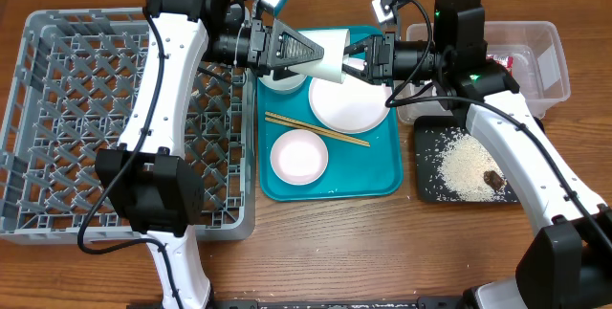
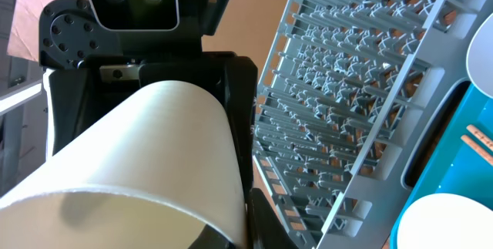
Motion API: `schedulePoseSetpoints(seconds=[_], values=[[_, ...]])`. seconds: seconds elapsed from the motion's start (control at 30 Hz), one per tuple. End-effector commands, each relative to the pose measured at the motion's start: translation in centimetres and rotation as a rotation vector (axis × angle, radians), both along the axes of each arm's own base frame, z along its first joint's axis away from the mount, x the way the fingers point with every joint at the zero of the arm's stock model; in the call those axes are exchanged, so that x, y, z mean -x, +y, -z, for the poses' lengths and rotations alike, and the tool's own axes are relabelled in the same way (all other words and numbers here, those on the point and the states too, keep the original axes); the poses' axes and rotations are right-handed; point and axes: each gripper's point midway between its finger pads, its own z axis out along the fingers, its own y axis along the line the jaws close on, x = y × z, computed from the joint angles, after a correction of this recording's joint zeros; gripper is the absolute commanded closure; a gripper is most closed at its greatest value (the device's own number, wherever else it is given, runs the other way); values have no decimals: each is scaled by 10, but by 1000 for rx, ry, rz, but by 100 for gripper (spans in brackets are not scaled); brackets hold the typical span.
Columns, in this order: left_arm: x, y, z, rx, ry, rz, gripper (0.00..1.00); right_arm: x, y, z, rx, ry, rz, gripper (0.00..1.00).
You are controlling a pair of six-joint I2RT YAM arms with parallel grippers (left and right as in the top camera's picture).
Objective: Sort waste into correct bins and load items into the dishwasher
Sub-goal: 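Pass the white cup from the right gripper to the left gripper, then carry the cup with the left gripper and lower it into the rack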
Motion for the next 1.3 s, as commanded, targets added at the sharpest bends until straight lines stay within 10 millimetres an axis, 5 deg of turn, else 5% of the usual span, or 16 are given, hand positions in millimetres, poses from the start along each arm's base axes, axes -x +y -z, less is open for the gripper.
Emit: schedulePoseSetpoints(seconds=[0.0,0.13,0.5,0.77,1.0,1.27], values=[[3,1,-21,73,-49,-6,40,2,5,5,11,8,-9,96],[3,1,-21,72,-50,-6,55,2,4,5,11,9,-9,91],[2,6,2,-57,-69,-5,66,1,3,5,11,9,-4,44],[-14,40,25,-219,-61,-80,70,-18,-26,22,74,24,98,9],[-41,93,44,-628,-55,-263,73,-14,-46,60,213,124,166,0],[-40,150,11,-1027,-35,-636,70,-5,-63,101,415,207,237,0]])
